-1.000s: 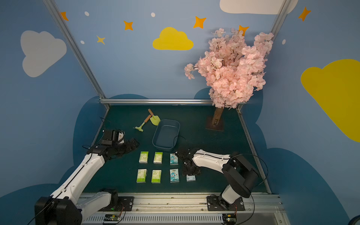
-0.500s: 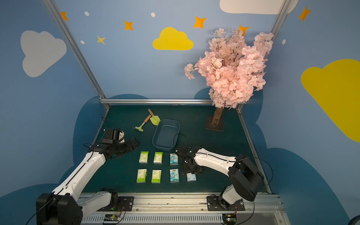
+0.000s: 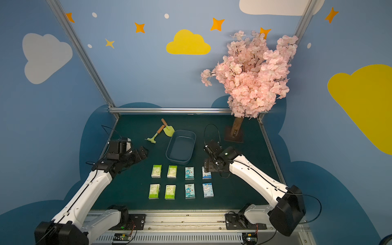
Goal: Take the pocket tissues out of the storage box
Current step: Place the pocket tissues at the center of the board, then reset both arms
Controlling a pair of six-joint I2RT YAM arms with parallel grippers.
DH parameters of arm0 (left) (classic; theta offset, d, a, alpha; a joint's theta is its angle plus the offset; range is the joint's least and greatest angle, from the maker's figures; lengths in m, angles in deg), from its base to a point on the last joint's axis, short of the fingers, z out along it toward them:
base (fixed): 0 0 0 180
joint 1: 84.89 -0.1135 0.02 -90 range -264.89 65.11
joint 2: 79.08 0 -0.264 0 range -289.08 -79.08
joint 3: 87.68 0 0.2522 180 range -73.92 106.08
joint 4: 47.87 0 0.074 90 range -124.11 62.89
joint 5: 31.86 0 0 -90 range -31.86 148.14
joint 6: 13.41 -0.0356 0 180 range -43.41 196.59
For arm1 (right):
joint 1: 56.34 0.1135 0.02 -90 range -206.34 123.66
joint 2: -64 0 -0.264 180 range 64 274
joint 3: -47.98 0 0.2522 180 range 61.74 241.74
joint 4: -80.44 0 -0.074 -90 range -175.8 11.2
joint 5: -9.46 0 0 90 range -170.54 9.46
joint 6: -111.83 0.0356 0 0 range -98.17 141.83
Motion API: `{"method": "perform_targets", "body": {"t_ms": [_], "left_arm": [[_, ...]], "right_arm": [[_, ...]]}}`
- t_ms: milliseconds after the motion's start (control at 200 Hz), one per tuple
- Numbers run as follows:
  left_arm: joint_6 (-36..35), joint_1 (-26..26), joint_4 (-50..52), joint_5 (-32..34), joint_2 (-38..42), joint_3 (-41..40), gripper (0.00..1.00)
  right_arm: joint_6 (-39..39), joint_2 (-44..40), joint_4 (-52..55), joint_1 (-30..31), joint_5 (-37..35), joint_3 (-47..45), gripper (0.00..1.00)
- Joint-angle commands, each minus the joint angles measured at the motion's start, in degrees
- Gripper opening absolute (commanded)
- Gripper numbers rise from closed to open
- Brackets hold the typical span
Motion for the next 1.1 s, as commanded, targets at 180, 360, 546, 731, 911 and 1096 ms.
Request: {"method": "perform_targets", "body": {"t_ms": [180,360,546,731,911,1096], "left_arm": [[3.98,-0.50,-9.22,11.67,6.79,-5.79,1.00],[4.39,-0.65,-15.23,20.50,10.08,-11.03,1.00],[0.38,-0.51,-18.97,27.24,11.78,-15.20,1.00],[-0.87,-0.56,-20.80,34.89,11.44,-18.95,1.00],[-1.90,-0.90,-22.29,36.73,12.45,-22.37,1.00],[-5.12,-1.50,-24.33,36.67,14.04,-24.14,1.00]], "right_arm": [[-12.49,-7.95,-7.81,-14.31,-0.85,-0.90,0.98],[-18.81,-14.21,-26.31,-23.31,1.14,-12.55,0.98],[-26.10,-16.96,-49.30,-30.80,0.89,-27.16,0.98],[-27.88,-10.98,-61.04,-36.40,2.29,-32.52,0.98],[-32.46,-3.65,-70.03,-37.24,5.12,-33.55,0.98],[-36.23,2.21,-82.99,-37.47,7.20,-35.95,0.98]]}}
